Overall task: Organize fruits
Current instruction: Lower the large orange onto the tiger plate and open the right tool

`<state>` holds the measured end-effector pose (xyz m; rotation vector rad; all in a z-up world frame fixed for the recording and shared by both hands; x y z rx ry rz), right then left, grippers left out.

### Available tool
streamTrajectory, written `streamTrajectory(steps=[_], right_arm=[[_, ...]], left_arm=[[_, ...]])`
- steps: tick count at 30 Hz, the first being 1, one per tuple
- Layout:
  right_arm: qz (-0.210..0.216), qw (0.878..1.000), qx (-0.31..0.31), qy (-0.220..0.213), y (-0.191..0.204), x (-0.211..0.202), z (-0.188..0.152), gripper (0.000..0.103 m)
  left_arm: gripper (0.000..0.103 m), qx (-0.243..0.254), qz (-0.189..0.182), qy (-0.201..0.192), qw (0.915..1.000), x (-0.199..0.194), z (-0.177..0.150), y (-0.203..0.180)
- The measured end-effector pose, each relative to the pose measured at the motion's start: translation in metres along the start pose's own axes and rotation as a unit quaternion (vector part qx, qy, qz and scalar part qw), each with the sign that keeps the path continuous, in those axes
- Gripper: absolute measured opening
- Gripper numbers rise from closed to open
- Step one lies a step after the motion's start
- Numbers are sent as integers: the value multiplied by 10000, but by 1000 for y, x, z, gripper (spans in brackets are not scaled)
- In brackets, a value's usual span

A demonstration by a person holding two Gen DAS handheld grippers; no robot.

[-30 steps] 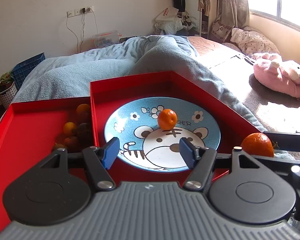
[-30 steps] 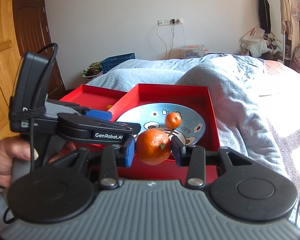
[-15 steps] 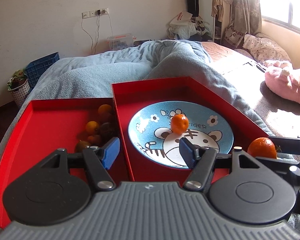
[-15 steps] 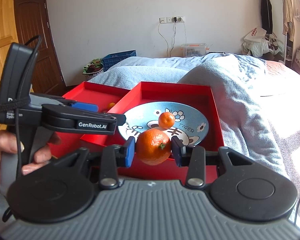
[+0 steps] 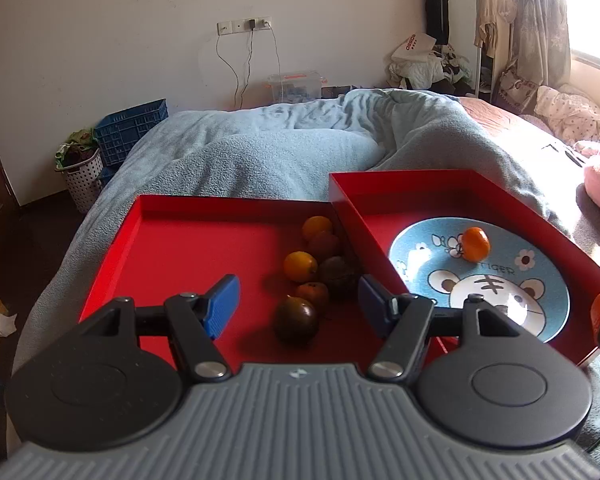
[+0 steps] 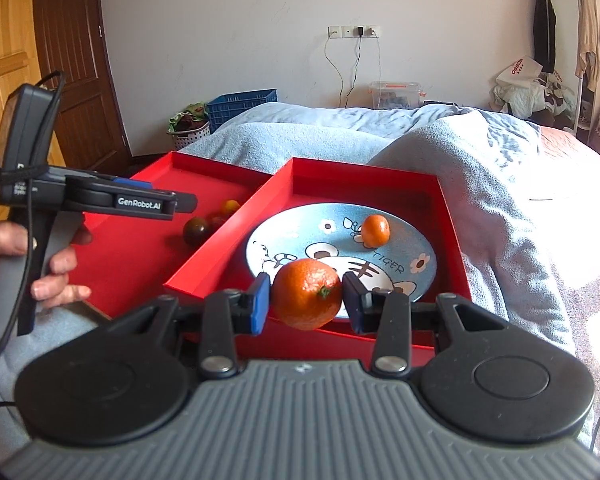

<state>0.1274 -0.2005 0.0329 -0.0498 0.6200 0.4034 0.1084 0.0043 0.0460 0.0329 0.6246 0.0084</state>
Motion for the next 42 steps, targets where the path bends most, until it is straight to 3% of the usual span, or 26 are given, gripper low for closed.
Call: streamTrajectory(steps=[4, 9, 23, 26, 32, 38, 42], right_arm=[[-20, 10000, -62, 48, 6, 7, 4, 42], [-22, 9998, -116, 143, 15, 19, 7, 42], [84, 9998, -122, 157, 24, 26, 9, 42], [91, 9998, -85, 140, 22, 26, 9, 42], [21, 9998, -59, 169, 14, 36, 9, 42], [-113, 9996, 26, 268, 1, 57, 10, 42], [-211, 9988, 50, 430, -4, 72, 5, 42]], left_arm=[[71, 125, 302, 98, 9994, 14, -3, 31], [71, -227, 449, 261, 9984, 21, -12, 65], [72, -300, 945, 368, 9944, 15, -27, 84], [75, -466, 903, 308, 9943, 17, -23, 89], [76, -297, 939, 282, 9947, 21, -19, 79], [76, -376, 608, 118, 9974, 12, -14, 62], [77, -220, 577, 171, 9979, 11, -16, 46]])
Point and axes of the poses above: each gripper's, at about its wrist camera, not at the fingertips, and x roughly the way its jaws point, y to its left, z to its top, the point moved 6 cm from there along x, roughly the way its jaws point, and after that the axes turned 6 degrees about -z, right-handed, at the moved point
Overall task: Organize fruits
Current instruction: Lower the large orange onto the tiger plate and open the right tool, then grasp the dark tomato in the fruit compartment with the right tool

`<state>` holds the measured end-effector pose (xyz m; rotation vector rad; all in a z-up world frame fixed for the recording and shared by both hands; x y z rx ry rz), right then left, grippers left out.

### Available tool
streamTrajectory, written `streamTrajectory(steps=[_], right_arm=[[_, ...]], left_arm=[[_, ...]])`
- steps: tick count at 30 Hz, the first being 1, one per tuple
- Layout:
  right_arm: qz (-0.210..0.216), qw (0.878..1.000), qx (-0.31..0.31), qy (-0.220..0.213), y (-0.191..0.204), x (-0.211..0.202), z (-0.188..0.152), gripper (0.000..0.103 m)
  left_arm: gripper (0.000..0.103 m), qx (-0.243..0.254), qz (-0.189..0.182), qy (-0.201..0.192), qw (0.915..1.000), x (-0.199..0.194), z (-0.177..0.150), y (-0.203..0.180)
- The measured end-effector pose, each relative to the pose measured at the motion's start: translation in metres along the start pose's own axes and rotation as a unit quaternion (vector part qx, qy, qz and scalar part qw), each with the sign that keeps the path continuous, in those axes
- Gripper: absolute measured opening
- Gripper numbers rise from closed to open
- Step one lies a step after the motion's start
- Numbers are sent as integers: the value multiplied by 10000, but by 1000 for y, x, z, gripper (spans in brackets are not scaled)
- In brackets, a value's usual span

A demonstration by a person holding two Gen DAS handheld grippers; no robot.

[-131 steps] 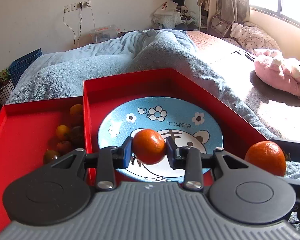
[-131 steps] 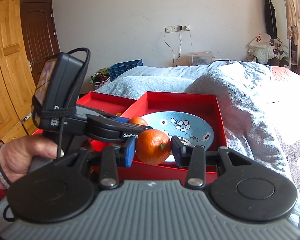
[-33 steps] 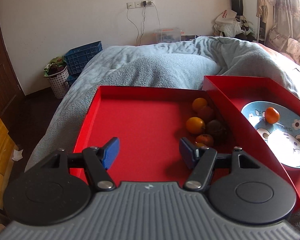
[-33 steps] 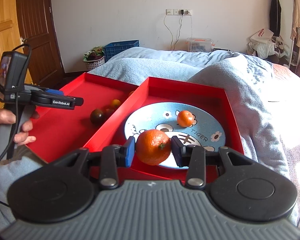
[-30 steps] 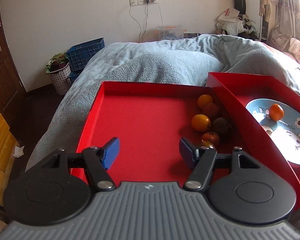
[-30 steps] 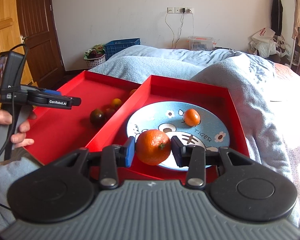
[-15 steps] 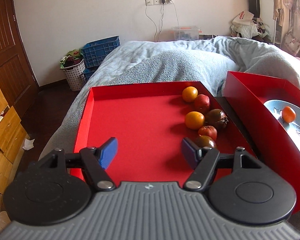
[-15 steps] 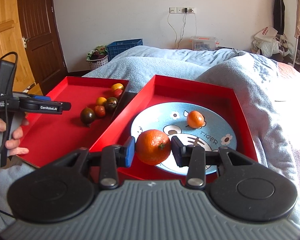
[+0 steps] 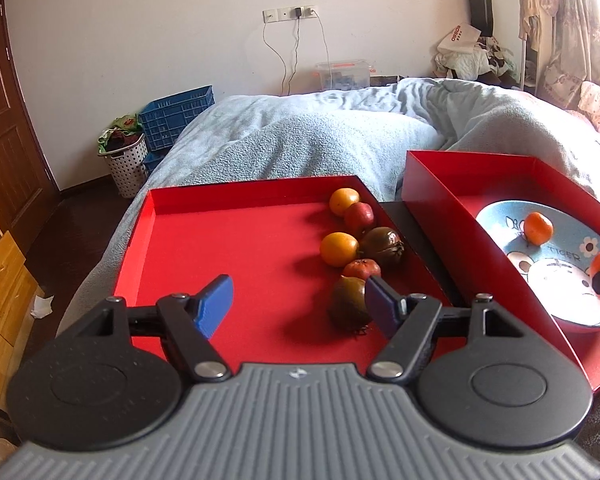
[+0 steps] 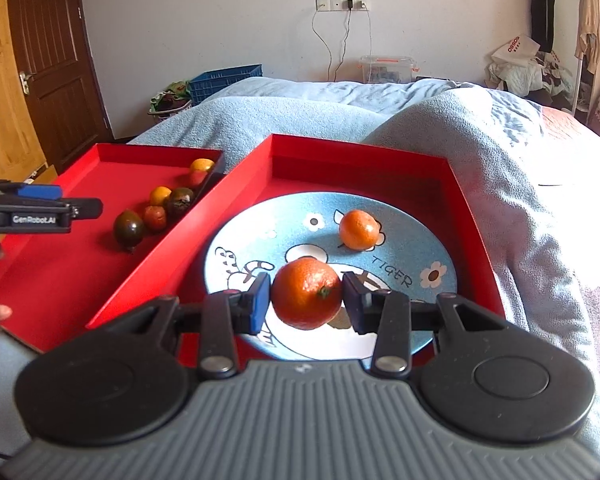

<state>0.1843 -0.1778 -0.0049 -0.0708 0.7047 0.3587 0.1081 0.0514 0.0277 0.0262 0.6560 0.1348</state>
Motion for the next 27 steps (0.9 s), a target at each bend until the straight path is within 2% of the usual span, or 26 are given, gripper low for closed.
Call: streamTrajectory(steps=[10, 11, 12, 14, 16, 18, 22, 25, 27], right_arm=[[-360, 9992, 30, 141, -8, 11, -3, 44], [-402, 9991, -1, 115, -9, 10, -3, 51], [-454, 9990, -31, 50, -9, 8, -2, 64], [-603, 9981, -119, -96, -8, 3, 2, 72], [-638, 9977, -140, -181, -7, -3, 7, 72], [-425, 9983, -130, -370, 2, -15, 19, 71], [9, 9960, -605, -660, 45, -33, 42, 71], [609, 9934, -792, -565, 81, -30, 56, 68], [926, 9911, -882, -377, 101, -20, 62, 58]], left_arm=[[77, -72, -113, 54, 9999, 3, -6, -1], [77, -82, -119, 53, 9999, 3, -6, 0], [77, -96, -130, 55, 9999, 2, -7, 2], [77, -145, -167, 73, 9997, 2, -8, 5], [77, -188, -187, 82, 9996, 1, -9, 9], [77, -223, -201, 88, 9995, -2, -12, 15], [77, -348, -160, 102, 9992, -6, -17, 31], [77, -425, -180, 122, 9989, -9, -23, 42], [77, -415, -150, 184, 9989, -8, -29, 47]])
Point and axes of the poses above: each gripper's, at about its wrist camera, not at the fingertips, and x roughly the way its jaws point, y to its left, z to its top, the point moved 6 cm from there along x, roughly the way its jaws point, and after that the axes turned 6 degrees about -z, right-handed, at the moved point
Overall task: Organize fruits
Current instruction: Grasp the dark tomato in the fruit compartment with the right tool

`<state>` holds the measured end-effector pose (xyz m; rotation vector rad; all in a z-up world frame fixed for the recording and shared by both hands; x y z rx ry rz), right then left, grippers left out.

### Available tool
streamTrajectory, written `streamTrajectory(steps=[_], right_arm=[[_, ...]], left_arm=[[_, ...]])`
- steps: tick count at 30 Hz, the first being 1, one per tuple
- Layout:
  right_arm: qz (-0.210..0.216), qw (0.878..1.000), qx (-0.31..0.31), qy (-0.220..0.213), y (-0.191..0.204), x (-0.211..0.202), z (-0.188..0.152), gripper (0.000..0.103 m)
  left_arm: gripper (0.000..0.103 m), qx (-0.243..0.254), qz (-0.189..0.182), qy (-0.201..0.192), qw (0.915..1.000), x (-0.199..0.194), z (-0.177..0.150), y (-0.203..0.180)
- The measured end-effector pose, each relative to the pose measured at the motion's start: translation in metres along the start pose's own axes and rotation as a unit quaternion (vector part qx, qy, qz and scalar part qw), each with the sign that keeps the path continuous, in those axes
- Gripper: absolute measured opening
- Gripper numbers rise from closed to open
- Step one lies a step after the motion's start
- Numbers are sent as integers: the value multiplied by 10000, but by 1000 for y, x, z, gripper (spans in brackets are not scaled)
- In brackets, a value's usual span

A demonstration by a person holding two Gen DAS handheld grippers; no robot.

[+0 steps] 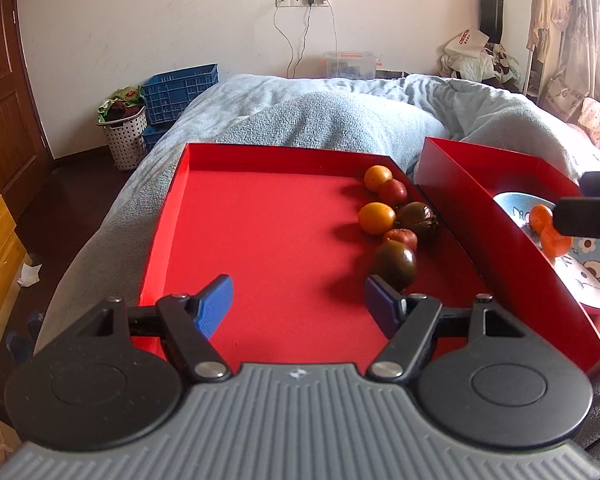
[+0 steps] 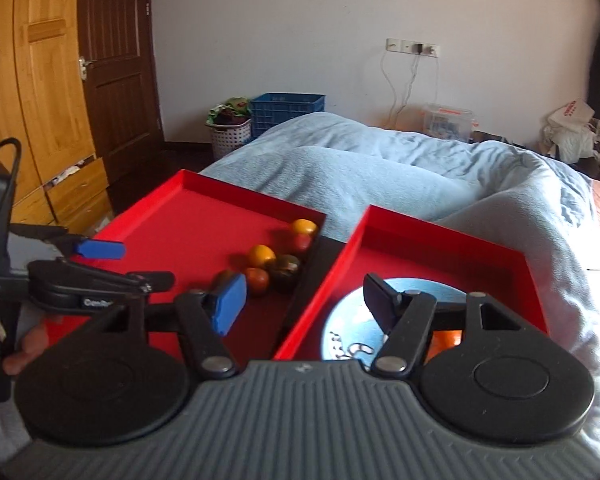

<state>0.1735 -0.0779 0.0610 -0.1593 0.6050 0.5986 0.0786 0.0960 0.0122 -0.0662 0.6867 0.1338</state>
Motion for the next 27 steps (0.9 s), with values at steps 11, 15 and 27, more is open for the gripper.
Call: streamTrajectory(steps=[11, 15, 27], right_arm=[[414, 9828, -550, 1713, 50, 106, -1, 43], [324, 9789, -647, 1910, 54, 121, 1, 43], [396, 9875, -314, 1496, 40, 95, 6, 40]], left_arm=[[77, -157, 103, 203, 9996, 14, -15, 22], [77, -308, -101, 182, 9993, 15, -15, 24], [82, -226, -145, 395, 9989, 20, -16, 19]])
Point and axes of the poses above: each gripper's, at about its wrist camera, not at the fingertips, and x roughly the way its jaws point, y to its left, z to its top, the point moved 6 cm from there along x, roughly the way its jaws point, and after that the axes turned 6 degrees about -z, right-handed, at the moved point
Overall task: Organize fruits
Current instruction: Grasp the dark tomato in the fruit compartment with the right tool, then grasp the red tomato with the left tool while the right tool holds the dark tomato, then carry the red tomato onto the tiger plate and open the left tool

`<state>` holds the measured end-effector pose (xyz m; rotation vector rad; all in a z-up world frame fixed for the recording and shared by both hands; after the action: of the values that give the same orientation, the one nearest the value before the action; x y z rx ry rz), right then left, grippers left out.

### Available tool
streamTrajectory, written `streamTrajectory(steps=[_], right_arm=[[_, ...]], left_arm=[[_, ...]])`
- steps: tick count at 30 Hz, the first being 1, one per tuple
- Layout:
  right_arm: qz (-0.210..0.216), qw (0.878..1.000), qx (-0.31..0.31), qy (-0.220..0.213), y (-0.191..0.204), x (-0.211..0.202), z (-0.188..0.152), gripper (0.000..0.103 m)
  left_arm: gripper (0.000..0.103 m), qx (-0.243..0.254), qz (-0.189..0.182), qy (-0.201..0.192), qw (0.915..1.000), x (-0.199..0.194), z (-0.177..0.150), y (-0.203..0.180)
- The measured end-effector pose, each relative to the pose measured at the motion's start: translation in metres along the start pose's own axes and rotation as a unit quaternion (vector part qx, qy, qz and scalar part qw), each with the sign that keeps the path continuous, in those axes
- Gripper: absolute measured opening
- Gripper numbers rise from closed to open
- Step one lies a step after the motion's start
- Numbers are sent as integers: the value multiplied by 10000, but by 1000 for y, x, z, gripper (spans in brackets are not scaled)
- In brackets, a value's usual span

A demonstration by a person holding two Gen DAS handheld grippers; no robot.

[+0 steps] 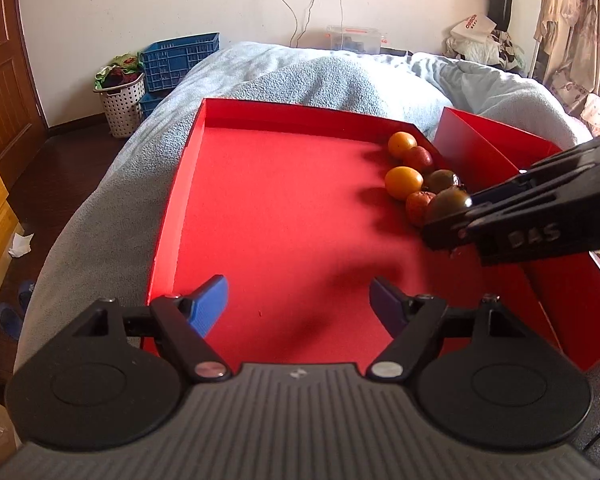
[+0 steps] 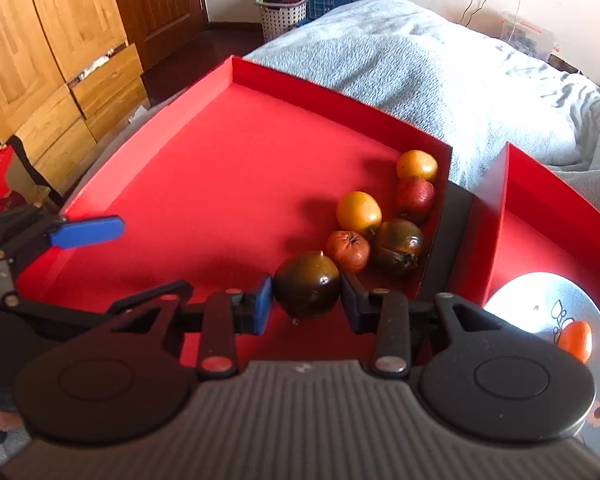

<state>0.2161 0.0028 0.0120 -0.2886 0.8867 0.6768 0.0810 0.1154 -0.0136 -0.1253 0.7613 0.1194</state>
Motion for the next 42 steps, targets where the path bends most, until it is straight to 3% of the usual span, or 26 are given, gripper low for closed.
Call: streamTrajectory(steps=[5, 10, 12, 14, 17, 20, 22, 24, 27, 42], right_arm=[[93, 9950, 723, -686, -37, -59, -19, 40], [-36, 9889, 1043, -1055, -68, -99, -38, 40], [-44, 9871, 1112, -1153, -74, -108, -41, 40], [-29, 9854, 1145, -1260, -78, -113, -42, 40], [1, 9833, 1176, -1392, -83, -121, -45, 40], [28, 9822, 1178, -1462, -85, -125, -49, 40], [54, 9820, 1175, -1480, -87, -126, -51, 40], [72, 9811, 1216, -1500, -90, -127, -54, 40], [87, 9798, 1278, -1533, -93, -129, -58, 40], [-47, 9779, 1389, -1559, -91, -136, -80, 40]], left_arm=[[82, 262, -162, -23, 9995, -7, 9, -14], [82, 307, -718, -151, 9968, -14, 38, -41], [82, 644, -821, -293, 9941, -8, 52, -60], [82, 999, -939, -196, 9904, 11, 60, -80], [75, 1247, -873, 152, 9882, 48, 60, -94], [69, 1181, -1007, 406, 9870, 76, 55, -99], [58, 1191, -982, 511, 9867, 92, 53, -103], [54, 1245, -949, 415, 9868, 100, 55, -106], [34, 1238, -978, 378, 9868, 104, 53, -111], [34, 1224, -781, 158, 9893, 70, 51, -108]])
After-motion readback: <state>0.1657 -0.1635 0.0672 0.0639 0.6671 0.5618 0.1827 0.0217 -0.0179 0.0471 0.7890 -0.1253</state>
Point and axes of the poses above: each gripper's, at about its wrist camera, not at the fingertips, and x roughly the way its jaws point, y to its left, z to its top, the point moved 6 cm from there along x, roughly the way its jaws point, and after that the axes turned 6 degrees about -z, right-handed, at the moved point
